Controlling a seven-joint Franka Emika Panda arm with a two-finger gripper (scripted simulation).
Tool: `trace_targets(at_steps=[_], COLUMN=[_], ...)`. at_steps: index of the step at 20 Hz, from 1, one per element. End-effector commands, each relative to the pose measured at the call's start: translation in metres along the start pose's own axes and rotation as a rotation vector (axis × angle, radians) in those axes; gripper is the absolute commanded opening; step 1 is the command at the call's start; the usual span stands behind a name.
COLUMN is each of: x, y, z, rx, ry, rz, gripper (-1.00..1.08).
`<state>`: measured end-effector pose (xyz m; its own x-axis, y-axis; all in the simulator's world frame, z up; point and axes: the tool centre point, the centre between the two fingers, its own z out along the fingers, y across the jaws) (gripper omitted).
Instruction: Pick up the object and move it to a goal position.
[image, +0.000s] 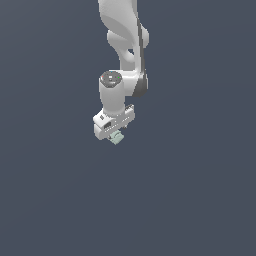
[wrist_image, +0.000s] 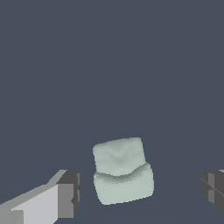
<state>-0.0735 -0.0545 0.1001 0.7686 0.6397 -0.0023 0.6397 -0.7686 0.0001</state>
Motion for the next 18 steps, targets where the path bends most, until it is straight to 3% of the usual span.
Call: trace_targets(at_steps=[1, 10, 18], x=[-0.008, -0.024, -0.027], y=[-0.002, -0.006, -0.007], z=[0.006, 0.018, 0.02], rx=[0.0, 0.0, 0.0], ry=[0.001, 0.002, 0.002], rz=[-0.053, -0.168, -0.185], gripper=[1.0, 1.0, 1.0])
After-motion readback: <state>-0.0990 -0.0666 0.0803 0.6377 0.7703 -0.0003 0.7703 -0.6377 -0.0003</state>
